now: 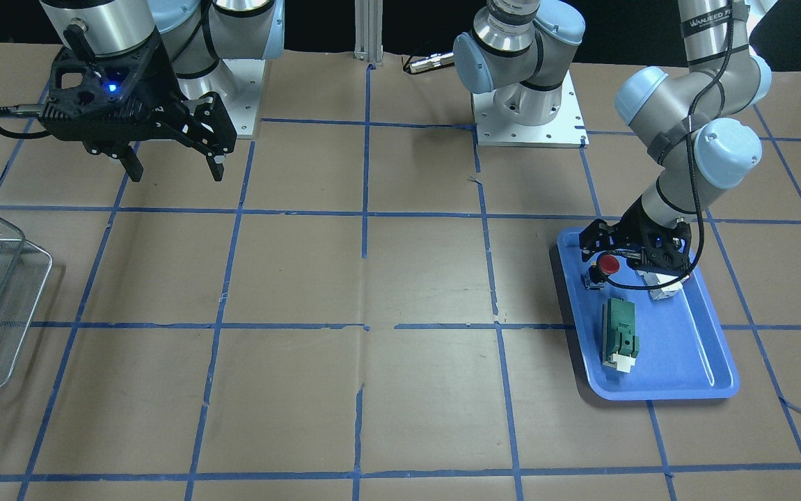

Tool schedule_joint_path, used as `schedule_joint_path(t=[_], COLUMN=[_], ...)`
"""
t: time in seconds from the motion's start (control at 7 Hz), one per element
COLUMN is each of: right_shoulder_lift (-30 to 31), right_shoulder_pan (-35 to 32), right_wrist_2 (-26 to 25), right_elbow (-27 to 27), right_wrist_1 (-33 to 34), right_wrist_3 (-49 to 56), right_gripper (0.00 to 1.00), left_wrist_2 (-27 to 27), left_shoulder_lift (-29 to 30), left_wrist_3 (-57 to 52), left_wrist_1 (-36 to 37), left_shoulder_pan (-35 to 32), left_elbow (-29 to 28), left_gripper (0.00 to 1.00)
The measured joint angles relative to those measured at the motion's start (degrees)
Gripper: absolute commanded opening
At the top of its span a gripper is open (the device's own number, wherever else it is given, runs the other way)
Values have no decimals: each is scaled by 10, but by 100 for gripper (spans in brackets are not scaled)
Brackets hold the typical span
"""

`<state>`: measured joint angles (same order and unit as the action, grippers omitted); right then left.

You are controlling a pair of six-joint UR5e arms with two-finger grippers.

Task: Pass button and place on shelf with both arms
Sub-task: 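Lower the left gripper over the red push-button in the blue tray, then close the left gripper on the red push-button's base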

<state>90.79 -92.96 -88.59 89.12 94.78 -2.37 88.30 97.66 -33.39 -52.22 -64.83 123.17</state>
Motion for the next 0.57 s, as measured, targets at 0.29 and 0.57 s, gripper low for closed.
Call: schedule_joint_path(t=[0.29,0.57], right_shoulder_lift=[0,0], right_shoulder_pan=[0,0], right_wrist_2=[0,0], right_elbow=[0,0], right_wrist_1=[0,0], right_wrist_3=[0,0], right_gripper=[100,100], left_wrist_2=[-21,-31], left_shoulder_lift=[12,14], left_wrist_3=[2,4], left_wrist_1=[6,6], left_shoulder_pan=[2,2], left_elbow=[-1,-4], left_gripper=[83,54])
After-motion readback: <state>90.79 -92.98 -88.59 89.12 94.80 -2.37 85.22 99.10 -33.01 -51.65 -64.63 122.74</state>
